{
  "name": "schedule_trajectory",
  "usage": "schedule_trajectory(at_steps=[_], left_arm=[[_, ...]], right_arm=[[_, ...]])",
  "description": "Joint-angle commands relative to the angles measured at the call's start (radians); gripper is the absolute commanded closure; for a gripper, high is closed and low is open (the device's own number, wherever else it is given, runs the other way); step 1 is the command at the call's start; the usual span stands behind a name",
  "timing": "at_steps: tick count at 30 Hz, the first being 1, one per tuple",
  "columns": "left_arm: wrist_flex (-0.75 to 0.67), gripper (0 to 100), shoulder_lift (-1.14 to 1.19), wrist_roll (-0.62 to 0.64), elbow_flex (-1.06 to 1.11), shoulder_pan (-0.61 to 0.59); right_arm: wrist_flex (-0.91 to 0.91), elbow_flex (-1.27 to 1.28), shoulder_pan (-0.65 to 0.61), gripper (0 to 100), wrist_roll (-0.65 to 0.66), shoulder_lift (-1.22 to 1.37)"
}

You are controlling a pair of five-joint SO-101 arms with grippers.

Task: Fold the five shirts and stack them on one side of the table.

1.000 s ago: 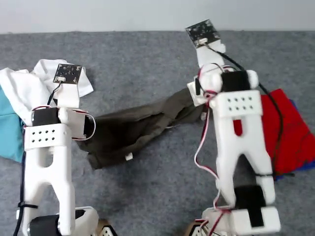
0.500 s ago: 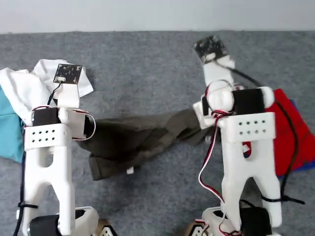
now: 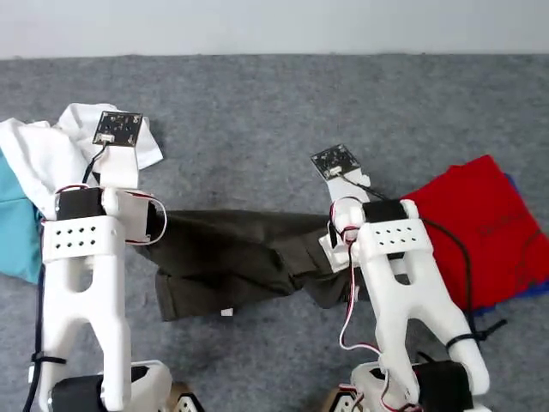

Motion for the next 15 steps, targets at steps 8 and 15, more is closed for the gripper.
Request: schedule_trajectory(at_steps=[8, 15], left_arm=[[-0.011, 99, -0.028, -0.008, -0.002, -0.002], [-0.011, 99, -0.028, -0.008, -0.002, -0.002]], right_arm=[[-0.022, 0.0, -0.012, 95.0, 0.0, -0.031], [-0.024, 0.0, -0.012, 91.6, 0.0, 0.031]])
